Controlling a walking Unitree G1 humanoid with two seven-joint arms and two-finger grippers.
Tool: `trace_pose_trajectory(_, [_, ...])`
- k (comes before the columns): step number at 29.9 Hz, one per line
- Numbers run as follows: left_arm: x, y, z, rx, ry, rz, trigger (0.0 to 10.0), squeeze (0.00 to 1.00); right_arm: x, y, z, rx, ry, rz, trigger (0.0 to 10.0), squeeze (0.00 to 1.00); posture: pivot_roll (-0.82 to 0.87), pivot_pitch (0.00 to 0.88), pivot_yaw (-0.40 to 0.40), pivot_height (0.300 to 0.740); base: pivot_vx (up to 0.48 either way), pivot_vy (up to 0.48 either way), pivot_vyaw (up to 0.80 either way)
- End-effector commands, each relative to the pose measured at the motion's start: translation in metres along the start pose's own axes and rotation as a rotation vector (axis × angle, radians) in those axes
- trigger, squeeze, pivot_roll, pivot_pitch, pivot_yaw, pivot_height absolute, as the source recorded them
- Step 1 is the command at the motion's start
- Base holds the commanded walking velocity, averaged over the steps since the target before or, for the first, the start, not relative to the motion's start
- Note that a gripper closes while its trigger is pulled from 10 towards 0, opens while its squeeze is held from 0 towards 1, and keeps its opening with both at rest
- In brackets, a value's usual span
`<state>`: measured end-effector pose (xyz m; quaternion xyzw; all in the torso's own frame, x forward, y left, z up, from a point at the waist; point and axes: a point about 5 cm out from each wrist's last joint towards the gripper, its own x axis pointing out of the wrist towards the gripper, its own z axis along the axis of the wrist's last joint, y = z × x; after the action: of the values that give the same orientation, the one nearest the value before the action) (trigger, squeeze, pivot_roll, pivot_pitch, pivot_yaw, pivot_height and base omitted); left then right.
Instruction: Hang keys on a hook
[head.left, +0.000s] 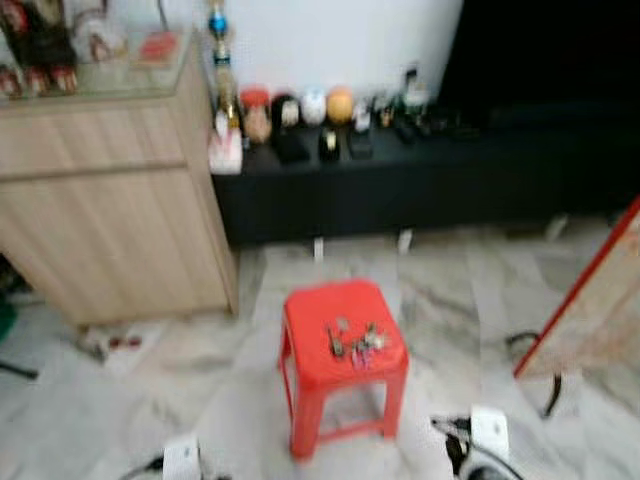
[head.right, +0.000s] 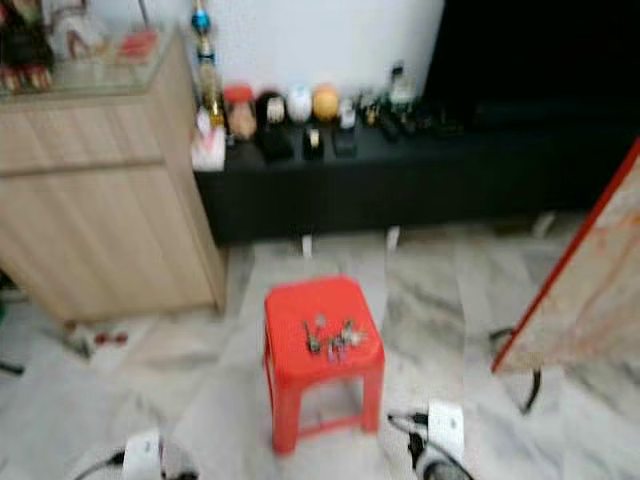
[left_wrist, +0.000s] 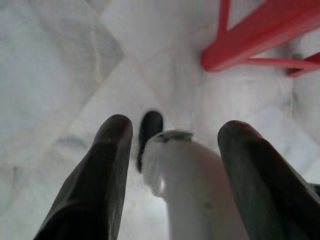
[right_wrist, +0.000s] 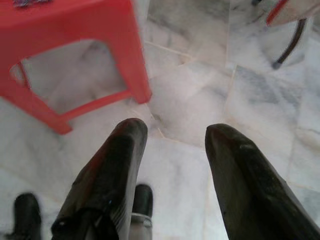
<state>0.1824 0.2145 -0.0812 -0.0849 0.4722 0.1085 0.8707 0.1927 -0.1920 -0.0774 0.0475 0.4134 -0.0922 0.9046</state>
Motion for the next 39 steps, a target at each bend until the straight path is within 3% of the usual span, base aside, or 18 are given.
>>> trace_pose_trajectory(1, [-0.0006, 0.0015, -0.0056, 0.038, 0.025, 0.007, 10.0, 0.00, 0.0013, 0.0008, 0.0057, -0.004, -0.012, 0.004, 10.0, 0.00, 0.07, 0.000, -0.067, 0.740, 0.000, 0.000, 0.00])
trace_pose_trajectory(7, [-0.0004, 0.0008, -0.0041, 0.025, 0.010, 0.006, 10.0, 0.00, 0.0015, 0.0002, 0.0061, -0.005, -0.010, 0.004, 10.0, 0.00, 0.07, 0.000, -0.069, 0.740, 0.000, 0.000, 0.00])
trace_pose_trajectory(10, [-0.0007, 0.0024, -0.0078, 0.092, 0.046, 0.016, 10.0, 0.00, 0.0015, 0.0001, 0.0061, -0.007, -0.010, 0.005, 10.0, 0.00, 0.08, 0.000, -0.070, 0.740, 0.000, 0.000, 0.00])
trace_pose_trajectory(16, [-0.0008, 0.0003, -0.0084, 0.061, 0.036, -0.009, 10.0, 0.00, 0.0015, 0.0006, 0.0058, -0.017, -0.007, 0.008, 10.0, 0.00, 0.08, 0.000, -0.070, 0.740, 0.000, 0.000, 0.00])
trace_pose_trajectory(39, [-0.0011, 0.0006, -0.0115, 0.075, 0.049, -0.012, 10.0, 0.00, 0.0015, -0.0001, 0.0068, -0.027, -0.016, 0.008, 10.0, 0.00, 0.08, 0.000, -0.072, 0.740, 0.259, 0.000, 0.26])
